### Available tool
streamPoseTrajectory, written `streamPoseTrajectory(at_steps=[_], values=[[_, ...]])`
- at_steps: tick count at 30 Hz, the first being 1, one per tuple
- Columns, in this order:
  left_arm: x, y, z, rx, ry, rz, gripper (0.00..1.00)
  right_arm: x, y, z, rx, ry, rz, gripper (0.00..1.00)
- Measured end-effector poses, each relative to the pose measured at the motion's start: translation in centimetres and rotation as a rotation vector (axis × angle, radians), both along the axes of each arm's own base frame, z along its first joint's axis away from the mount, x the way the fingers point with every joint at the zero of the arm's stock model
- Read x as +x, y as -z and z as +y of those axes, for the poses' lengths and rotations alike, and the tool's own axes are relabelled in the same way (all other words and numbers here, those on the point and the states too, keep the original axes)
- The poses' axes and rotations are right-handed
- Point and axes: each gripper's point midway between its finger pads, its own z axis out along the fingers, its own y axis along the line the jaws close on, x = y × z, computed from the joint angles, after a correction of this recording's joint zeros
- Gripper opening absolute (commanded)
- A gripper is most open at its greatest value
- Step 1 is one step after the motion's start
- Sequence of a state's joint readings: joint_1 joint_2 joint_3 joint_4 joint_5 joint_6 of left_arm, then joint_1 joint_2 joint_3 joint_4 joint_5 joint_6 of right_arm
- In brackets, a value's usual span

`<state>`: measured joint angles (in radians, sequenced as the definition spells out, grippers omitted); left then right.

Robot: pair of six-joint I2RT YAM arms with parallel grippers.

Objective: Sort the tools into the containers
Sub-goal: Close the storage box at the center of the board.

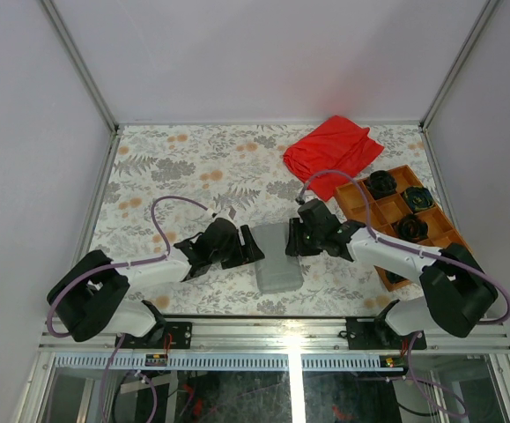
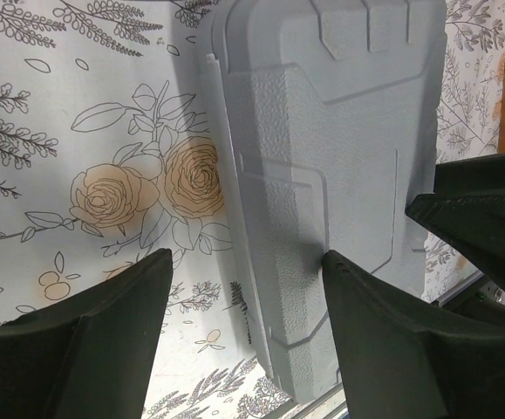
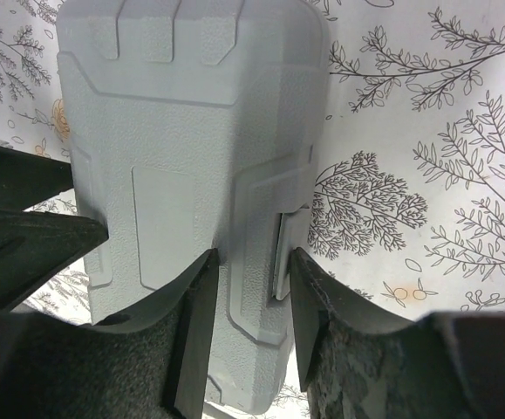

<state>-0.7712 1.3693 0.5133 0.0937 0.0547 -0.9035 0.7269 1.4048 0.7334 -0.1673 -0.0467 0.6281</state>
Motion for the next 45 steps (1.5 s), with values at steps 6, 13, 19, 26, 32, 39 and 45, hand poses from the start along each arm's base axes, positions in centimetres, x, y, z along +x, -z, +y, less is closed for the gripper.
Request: streamPoseTrajectory(at_steps=[6,13,19,26,32,39,45], values=[[0.0,0.0,0.0,0.001,-0.001,-0.001,0.68,0.2,0.1,0.2,-0.048,0.005,-0.014,0.18],[0.2,-0.1,0.1,0.010,-0.010,-0.007,0.69,0.4,-0.4,0.1,-0.059,0.007,-0.053,0.35],[0.1,-0.7,1.2,0.069,-0.019,-0.021,0.74,-1.0,-1.4,-0.1,-0.024,-0.044,-0.107,0.54],[1.7,-6.4,2.6,0.092,-0.074,-0.154,0.82,-0.5,-5.9,-0.6,0.052,-0.026,-0.254,0.62],[1.9,-10.7,4.6,0.113,-0.114,-0.254,0.84,-1.1,-6.6,-2.7,0.062,0.023,-0.319,0.88],[1.2,-15.9,6.8,0.114,-0.132,-0.349,0.89,-1.8,-11.6,-5.7,0.158,0.141,-0.456,0.99],[0.8,-19.3,8.4,0.127,-0.149,-0.411,0.99,-2.2,-15.6,-7.5,0.226,0.228,-0.518,0.99]])
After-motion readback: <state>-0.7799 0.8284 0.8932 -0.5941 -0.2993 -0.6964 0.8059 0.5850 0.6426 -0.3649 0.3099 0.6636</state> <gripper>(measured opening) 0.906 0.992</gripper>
